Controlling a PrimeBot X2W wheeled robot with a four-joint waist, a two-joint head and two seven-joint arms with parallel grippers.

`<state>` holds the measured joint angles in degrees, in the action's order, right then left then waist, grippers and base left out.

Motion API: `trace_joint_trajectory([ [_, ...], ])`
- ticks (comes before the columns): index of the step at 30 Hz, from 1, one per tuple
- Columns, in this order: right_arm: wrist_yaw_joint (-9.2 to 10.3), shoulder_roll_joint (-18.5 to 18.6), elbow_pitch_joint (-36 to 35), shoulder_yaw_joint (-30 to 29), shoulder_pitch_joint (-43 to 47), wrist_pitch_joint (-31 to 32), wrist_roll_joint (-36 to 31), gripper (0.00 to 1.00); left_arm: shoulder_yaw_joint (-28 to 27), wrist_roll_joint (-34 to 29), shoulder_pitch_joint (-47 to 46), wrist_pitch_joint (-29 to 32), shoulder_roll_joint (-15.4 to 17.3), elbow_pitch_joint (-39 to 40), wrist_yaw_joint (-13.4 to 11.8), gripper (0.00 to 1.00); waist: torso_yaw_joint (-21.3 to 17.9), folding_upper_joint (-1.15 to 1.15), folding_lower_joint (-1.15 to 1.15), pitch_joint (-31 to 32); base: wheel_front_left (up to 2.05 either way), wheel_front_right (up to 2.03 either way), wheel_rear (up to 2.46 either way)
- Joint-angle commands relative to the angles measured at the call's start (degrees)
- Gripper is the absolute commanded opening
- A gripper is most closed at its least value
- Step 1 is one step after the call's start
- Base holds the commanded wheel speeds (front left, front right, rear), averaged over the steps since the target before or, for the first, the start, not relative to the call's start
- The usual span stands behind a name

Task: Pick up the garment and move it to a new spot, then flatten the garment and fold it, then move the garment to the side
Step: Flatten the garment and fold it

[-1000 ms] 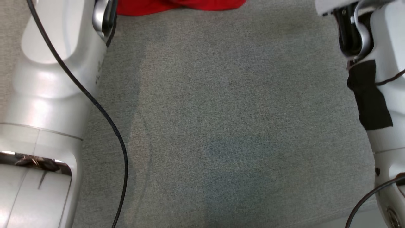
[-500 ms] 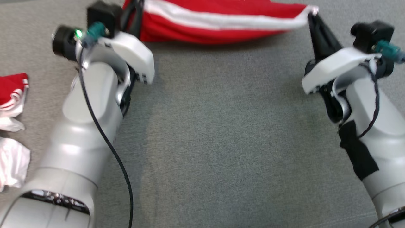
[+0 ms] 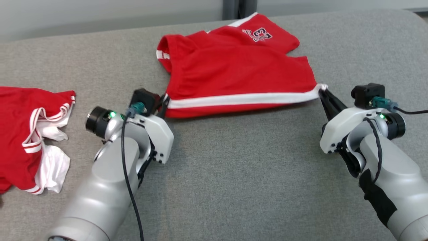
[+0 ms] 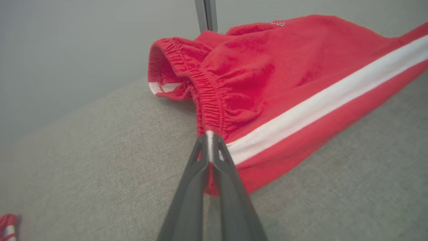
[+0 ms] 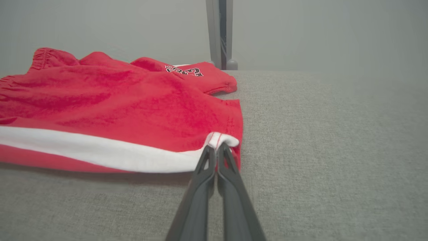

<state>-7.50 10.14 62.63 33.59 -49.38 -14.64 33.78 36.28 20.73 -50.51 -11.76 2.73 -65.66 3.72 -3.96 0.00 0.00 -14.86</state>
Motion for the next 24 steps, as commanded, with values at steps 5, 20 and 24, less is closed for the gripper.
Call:
trace_joint_trajectory([
  [5, 0.02, 1.8, 1.6, 4.7, 2.0, 1.6, 3.0, 0.0, 4.8, 1.3, 3.6, 1.4, 0.4, 0.1, -0.8, 0.0, 1.0, 0.0, 0.0, 3.0, 0.0, 0.0, 0.0],
  [20, 0.02, 8.6, -0.7, 18.3, 7.9, 8.7, 11.8, 0.0, 14.3, 6.7, 12.6, 2.1, 0.5, 2.0, -1.3, 0.0, 2.4, 0.0, 0.0, 11.3, 0.0, 0.0, 0.0],
  [24, 0.02, 10.4, -2.8, 22.3, 9.5, 10.8, 14.1, 0.0, 15.7, 9.2, 14.7, 2.3, 0.4, 3.3, -0.8, 0.0, 2.7, 0.0, 0.0, 13.7, 0.0, 0.0, 0.0],
])
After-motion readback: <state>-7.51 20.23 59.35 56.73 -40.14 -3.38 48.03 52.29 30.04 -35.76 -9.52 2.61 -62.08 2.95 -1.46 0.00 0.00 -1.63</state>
